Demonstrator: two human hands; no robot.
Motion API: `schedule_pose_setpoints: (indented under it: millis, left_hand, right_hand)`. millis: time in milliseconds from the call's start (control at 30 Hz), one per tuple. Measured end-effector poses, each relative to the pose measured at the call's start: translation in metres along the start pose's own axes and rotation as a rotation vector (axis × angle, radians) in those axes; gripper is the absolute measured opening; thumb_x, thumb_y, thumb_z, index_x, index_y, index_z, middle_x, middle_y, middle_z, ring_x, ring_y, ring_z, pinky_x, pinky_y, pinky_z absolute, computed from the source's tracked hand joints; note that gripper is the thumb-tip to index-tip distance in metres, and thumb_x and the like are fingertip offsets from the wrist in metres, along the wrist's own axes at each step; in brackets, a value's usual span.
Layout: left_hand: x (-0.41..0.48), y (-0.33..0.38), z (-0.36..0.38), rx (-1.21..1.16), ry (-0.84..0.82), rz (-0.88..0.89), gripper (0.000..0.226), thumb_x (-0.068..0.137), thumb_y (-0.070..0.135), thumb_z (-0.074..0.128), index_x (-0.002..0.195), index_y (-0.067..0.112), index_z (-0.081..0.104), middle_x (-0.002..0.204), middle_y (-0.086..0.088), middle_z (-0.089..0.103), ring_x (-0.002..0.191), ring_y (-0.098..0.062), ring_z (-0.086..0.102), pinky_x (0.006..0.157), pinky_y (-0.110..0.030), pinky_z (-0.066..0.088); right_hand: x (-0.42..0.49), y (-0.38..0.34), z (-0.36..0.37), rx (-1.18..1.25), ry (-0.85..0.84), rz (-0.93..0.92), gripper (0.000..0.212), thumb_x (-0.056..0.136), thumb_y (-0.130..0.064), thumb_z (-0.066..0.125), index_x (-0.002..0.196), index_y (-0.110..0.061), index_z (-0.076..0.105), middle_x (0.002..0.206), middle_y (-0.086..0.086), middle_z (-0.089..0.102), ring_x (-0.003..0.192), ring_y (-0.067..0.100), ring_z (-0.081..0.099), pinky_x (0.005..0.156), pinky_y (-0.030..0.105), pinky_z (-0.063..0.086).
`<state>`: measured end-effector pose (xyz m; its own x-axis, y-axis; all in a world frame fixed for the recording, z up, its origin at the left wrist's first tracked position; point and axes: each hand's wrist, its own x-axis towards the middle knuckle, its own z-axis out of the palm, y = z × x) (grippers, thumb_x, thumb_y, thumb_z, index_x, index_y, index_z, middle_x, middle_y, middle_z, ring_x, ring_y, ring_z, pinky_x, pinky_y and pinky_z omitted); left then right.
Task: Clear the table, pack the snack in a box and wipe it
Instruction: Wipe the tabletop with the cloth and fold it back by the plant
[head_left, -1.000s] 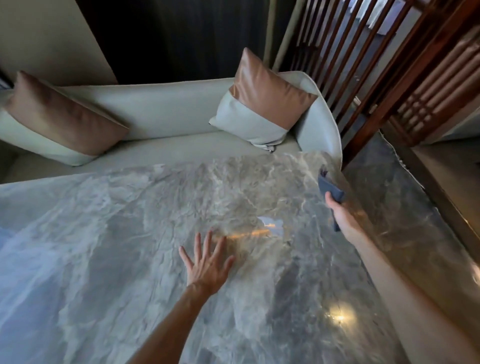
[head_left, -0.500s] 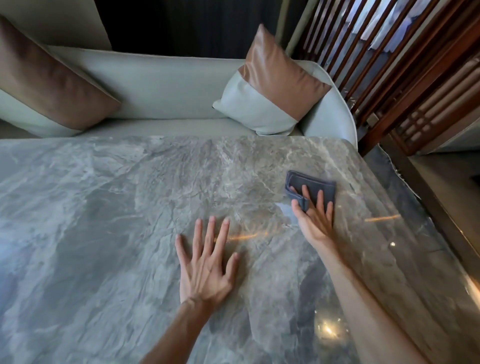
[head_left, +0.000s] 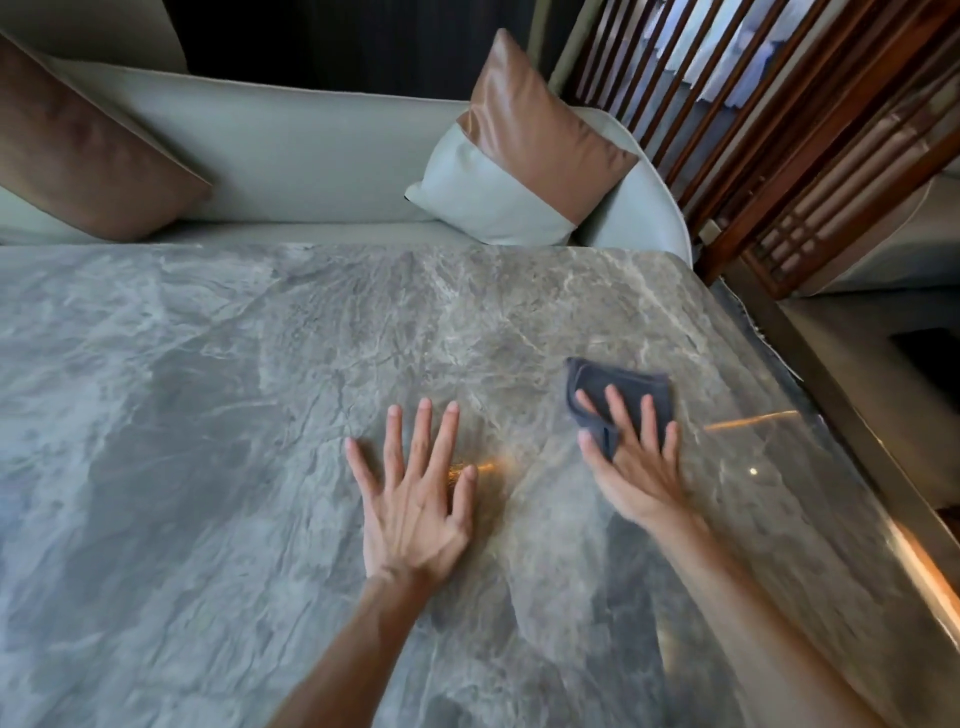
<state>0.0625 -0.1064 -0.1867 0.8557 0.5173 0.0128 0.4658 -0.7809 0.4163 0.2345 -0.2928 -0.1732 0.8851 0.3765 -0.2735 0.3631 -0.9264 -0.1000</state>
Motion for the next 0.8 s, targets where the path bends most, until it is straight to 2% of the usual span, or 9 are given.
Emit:
schedule_pose_setpoints:
  millis: [100,233,333,400,500,567,633,700,800]
  left_hand:
    - [0.001,-0.001,-0.002,-0.054,0.021,-0.009,0.062,0.093,0.052,0.013,0.151,0.040,-0.006,0.162,0.016,0.002,0.150,-0.014,-0.014,0.117,-0.062,-0.007]
    - [0.000,-0.005,-0.005,-0.103,0.044,-0.003,0.060,0.094,0.050,0.014,0.152,0.040,0.002,0.162,0.016,0.009,0.151,-0.013,-0.007,0.118,-0.062,-0.004]
    - [0.000,-0.007,-0.005,-0.072,0.047,-0.011,0.058,0.094,0.049,0.014,0.151,0.040,0.009,0.162,0.014,0.013,0.152,-0.018,-0.002,0.118,-0.062,-0.001]
    - [0.000,-0.005,-0.003,-0.040,0.033,-0.015,0.057,0.095,0.049,0.014,0.151,0.040,0.013,0.162,0.012,0.013,0.152,-0.021,-0.002,0.118,-0.062,-0.001]
    - [-0.002,-0.001,-0.001,0.004,0.000,-0.019,0.057,0.093,0.051,0.014,0.149,0.041,0.020,0.162,0.011,0.014,0.152,-0.025,-0.001,0.117,-0.063,-0.003]
    - [-0.001,0.002,-0.003,0.040,-0.019,-0.027,0.058,0.091,0.050,0.018,0.147,0.039,0.026,0.161,0.009,0.018,0.151,-0.028,0.003,0.117,-0.064,-0.003]
    - [0.001,0.003,-0.004,0.081,-0.035,-0.034,0.061,0.087,0.050,0.024,0.147,0.038,0.028,0.161,0.007,0.020,0.150,-0.031,0.007,0.116,-0.065,-0.004]
    - [0.003,0.004,-0.004,0.105,-0.036,-0.036,0.063,0.084,0.049,0.028,0.146,0.037,0.031,0.160,0.005,0.023,0.149,-0.033,0.012,0.116,-0.066,-0.002]
    - [0.003,0.003,-0.003,0.124,-0.038,-0.040,0.064,0.082,0.048,0.031,0.145,0.036,0.032,0.160,0.005,0.024,0.149,-0.034,0.013,0.115,-0.067,0.000]
  right_hand:
    - [0.036,-0.056,-0.004,0.093,-0.033,0.024,0.052,0.093,-0.065,0.011,0.143,-0.062,-0.003,0.162,-0.015,-0.010,0.149,0.028,-0.021,0.116,0.060,-0.016]
    - [-0.001,-0.096,0.014,-0.013,0.020,-0.312,0.052,0.091,-0.065,0.006,0.141,-0.063,-0.007,0.162,-0.018,-0.010,0.150,0.027,-0.018,0.117,0.060,-0.012]
    - [-0.059,-0.071,0.032,-0.077,0.102,-0.485,0.049,0.095,-0.061,0.007,0.144,-0.061,-0.002,0.162,-0.020,-0.001,0.152,0.024,-0.005,0.120,0.056,-0.001]
    - [-0.077,-0.035,0.034,-0.118,0.090,-0.469,0.048,0.097,-0.057,0.009,0.145,-0.059,0.002,0.162,-0.021,0.000,0.152,0.022,-0.002,0.120,0.055,0.004]
    - [-0.066,0.005,0.023,-0.132,0.081,-0.241,0.048,0.094,-0.059,0.004,0.140,-0.065,-0.008,0.161,-0.024,-0.004,0.152,0.018,-0.007,0.121,0.054,0.002]
    - [-0.036,0.004,0.014,-0.051,0.062,-0.068,0.046,0.091,-0.062,0.001,0.134,-0.070,-0.015,0.161,-0.023,-0.007,0.151,0.019,-0.011,0.120,0.054,-0.005]
    - [0.003,-0.018,0.007,0.042,0.038,0.032,0.046,0.093,-0.062,0.005,0.135,-0.070,-0.010,0.162,-0.019,-0.008,0.150,0.023,-0.014,0.118,0.058,-0.010]
    - [0.031,-0.048,0.003,0.063,0.015,0.015,0.047,0.093,-0.062,0.007,0.138,-0.067,-0.004,0.163,-0.016,-0.009,0.150,0.026,-0.017,0.116,0.061,-0.012]
    - [0.019,-0.072,0.013,0.015,0.048,-0.197,0.049,0.093,-0.062,0.009,0.139,-0.066,-0.007,0.162,-0.017,-0.008,0.150,0.026,-0.015,0.116,0.060,-0.013]
